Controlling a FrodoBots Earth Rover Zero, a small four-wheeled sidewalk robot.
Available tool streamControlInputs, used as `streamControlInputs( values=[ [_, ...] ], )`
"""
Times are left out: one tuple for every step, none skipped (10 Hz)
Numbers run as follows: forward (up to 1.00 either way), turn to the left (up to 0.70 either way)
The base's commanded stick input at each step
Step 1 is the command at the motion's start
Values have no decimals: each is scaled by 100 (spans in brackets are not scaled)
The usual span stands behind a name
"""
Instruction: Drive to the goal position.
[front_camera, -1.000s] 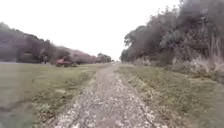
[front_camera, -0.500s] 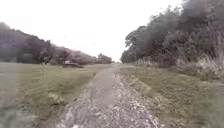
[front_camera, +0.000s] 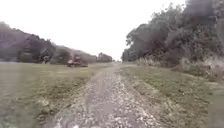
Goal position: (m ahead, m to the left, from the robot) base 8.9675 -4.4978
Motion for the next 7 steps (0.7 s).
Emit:
streamControlInputs(
  values=[
    [60, 0],
    [60, 0],
    [60, 0],
    [60, 0],
    [60, 0],
    [60, 0],
    [60, 0]
  ],
)
